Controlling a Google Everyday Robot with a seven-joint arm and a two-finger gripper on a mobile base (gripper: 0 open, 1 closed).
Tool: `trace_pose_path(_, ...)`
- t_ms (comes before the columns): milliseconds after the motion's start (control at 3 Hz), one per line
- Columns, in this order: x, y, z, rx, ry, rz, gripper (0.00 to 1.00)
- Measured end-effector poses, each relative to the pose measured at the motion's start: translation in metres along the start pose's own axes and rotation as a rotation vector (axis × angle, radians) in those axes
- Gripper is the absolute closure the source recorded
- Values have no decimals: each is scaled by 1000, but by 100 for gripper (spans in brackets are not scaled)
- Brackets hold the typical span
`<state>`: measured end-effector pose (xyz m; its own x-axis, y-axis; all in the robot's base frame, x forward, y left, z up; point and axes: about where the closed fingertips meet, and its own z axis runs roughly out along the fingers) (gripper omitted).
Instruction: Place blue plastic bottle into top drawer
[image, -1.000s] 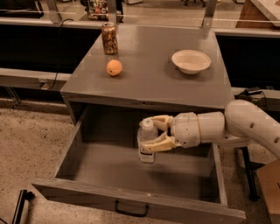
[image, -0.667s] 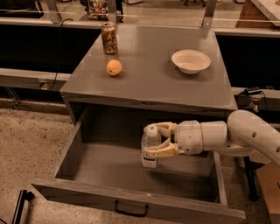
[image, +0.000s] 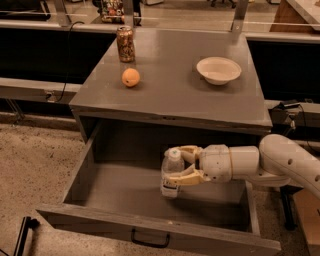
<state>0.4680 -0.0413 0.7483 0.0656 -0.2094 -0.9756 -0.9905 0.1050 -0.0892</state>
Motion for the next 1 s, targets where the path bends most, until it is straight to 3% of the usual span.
trace_pose_path(667,-1,1,3,-7,-2,-1,13)
trace_pose_path(1000,-2,2,5,-11,-2,-2,0)
